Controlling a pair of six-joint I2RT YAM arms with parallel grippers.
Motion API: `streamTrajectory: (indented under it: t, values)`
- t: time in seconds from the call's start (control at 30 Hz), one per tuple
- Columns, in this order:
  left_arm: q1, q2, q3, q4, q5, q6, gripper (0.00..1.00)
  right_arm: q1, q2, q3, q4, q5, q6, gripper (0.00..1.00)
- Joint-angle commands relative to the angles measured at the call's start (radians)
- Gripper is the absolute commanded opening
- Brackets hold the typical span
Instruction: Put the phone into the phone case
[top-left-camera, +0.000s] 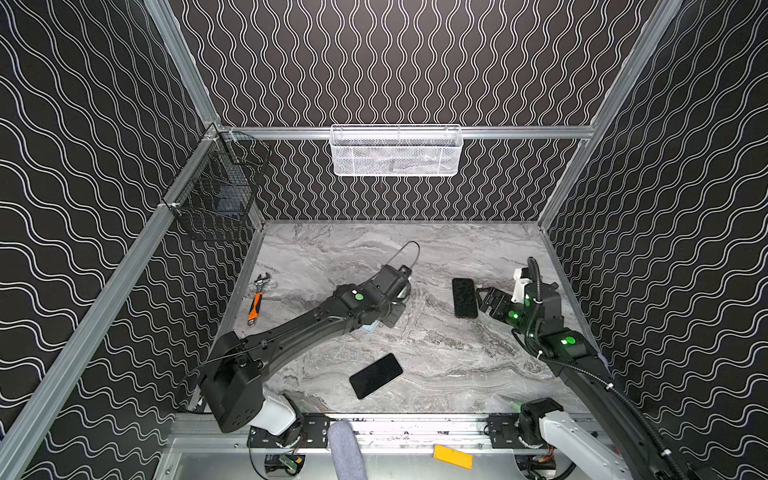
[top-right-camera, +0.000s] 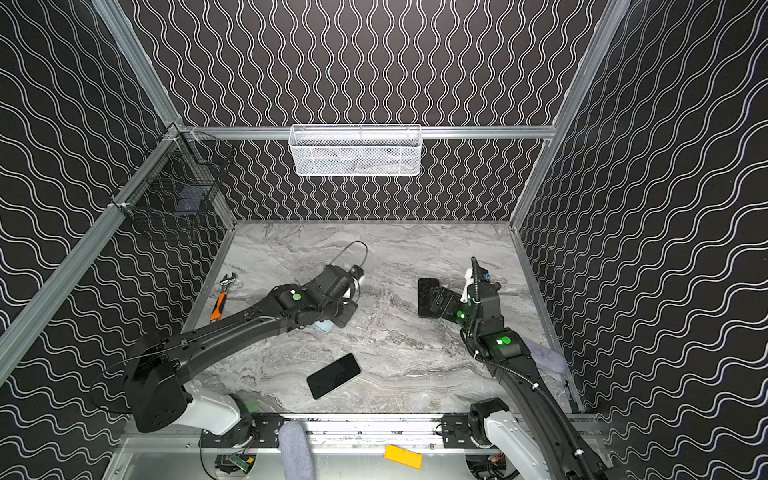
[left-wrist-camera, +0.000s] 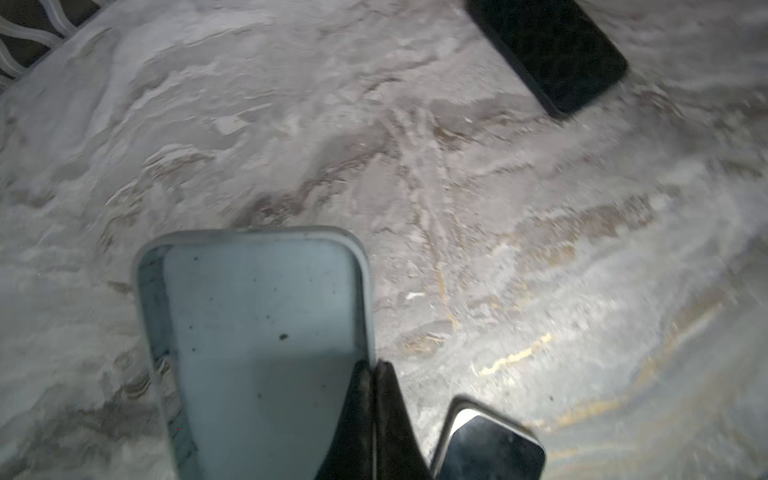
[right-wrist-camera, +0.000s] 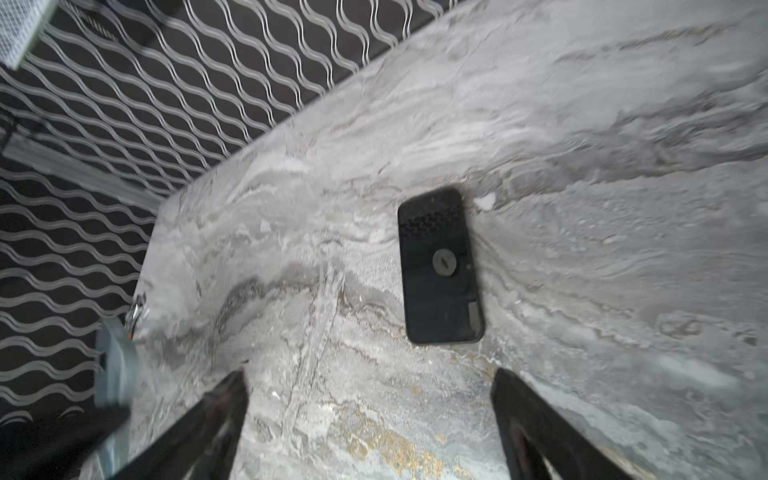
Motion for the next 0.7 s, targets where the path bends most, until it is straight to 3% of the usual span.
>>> streamTrajectory:
  t: [0.0,0.23,0.43,0.67]
  values:
    - [-0.06,0.0,0.016,-0.027,0.112,0.225,0.0,-0.002,-0.038,0.001,-0.044,0.079,0.047,0.94]
    - [-0.139,0.025,0.007,-0.097,0.074,0.413,0.0,-0.009,-0.104,-0.047,-0.066,0.096,0.074,0.94]
    - [-0.146,0.047,-0.003,-0.07,0.096,0.451,0.0,-0.012,-0.1,-0.061,-0.074,0.093,0.071,0.95]
    - [-0.169,0.2,0.012,-0.049,0.092,0.488,0.0,-0.013,-0.071,-0.07,-0.045,0.073,0.082,0.95]
